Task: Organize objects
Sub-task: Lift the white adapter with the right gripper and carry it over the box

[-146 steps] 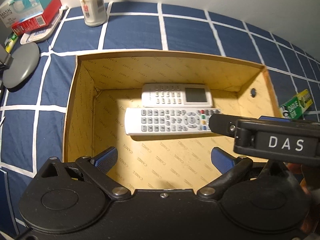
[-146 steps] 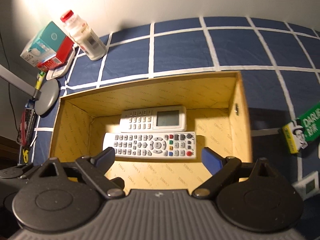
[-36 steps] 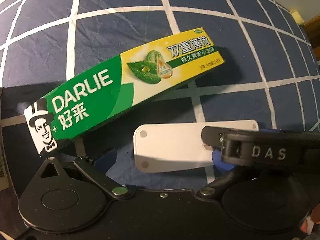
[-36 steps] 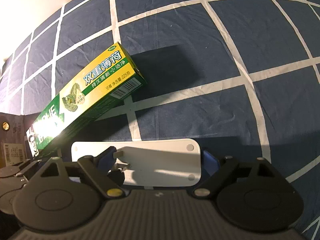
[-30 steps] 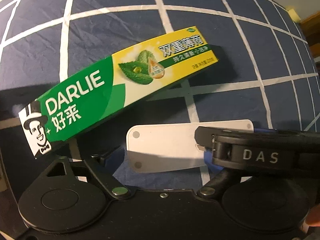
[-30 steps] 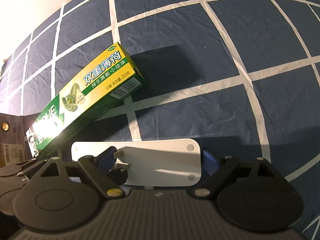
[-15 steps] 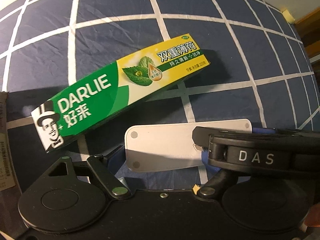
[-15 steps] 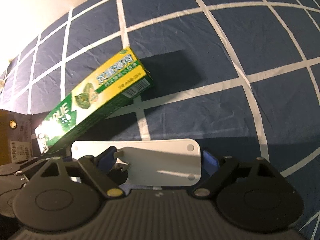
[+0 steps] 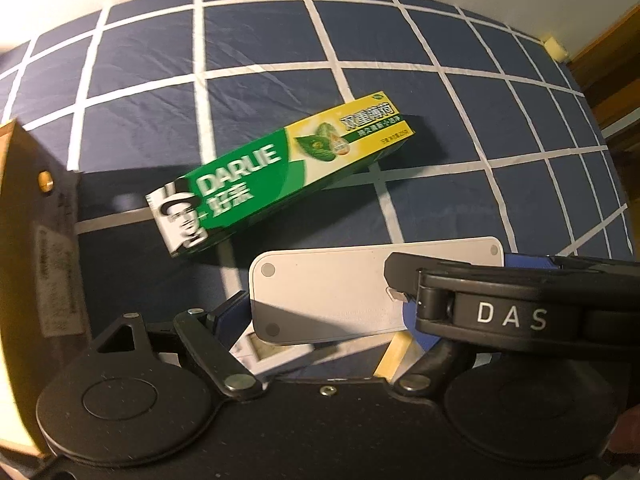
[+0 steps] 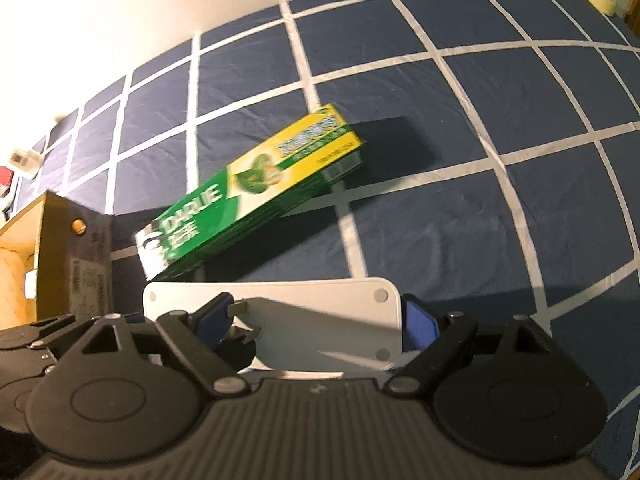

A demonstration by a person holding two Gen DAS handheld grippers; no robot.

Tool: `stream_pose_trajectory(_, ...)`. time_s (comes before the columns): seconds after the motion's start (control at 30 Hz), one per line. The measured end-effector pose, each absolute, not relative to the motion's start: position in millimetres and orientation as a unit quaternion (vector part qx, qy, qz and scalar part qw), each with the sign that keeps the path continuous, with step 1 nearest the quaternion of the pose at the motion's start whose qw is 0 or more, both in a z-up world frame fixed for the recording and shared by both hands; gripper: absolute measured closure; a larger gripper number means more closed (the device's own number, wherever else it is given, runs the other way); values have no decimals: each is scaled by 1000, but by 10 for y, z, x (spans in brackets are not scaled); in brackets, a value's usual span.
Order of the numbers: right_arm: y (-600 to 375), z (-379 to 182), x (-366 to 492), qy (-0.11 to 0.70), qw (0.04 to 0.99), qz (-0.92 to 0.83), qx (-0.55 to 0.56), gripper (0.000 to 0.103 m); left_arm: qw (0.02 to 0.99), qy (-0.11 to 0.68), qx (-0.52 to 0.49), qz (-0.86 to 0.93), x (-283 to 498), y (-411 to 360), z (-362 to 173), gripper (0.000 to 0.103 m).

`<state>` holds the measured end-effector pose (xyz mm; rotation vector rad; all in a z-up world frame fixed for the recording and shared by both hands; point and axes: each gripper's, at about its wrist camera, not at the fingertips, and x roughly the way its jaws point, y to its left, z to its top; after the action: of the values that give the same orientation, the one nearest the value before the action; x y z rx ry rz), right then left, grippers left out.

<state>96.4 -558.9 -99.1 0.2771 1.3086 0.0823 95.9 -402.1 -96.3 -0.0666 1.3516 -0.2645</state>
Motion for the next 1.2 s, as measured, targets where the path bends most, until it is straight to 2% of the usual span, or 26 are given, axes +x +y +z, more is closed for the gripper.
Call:
stream_pose_trajectory(0.53, -4530, -476, 603, 576, 807, 51, 119, 15, 797, 592, -36, -112, 623, -2990, -440, 23)
stream_pose_trajectory(1.2, -2766, -143, 664, 545, 827, 65, 121, 15, 820, 564, -36, -87, 560, -1250, -88, 23)
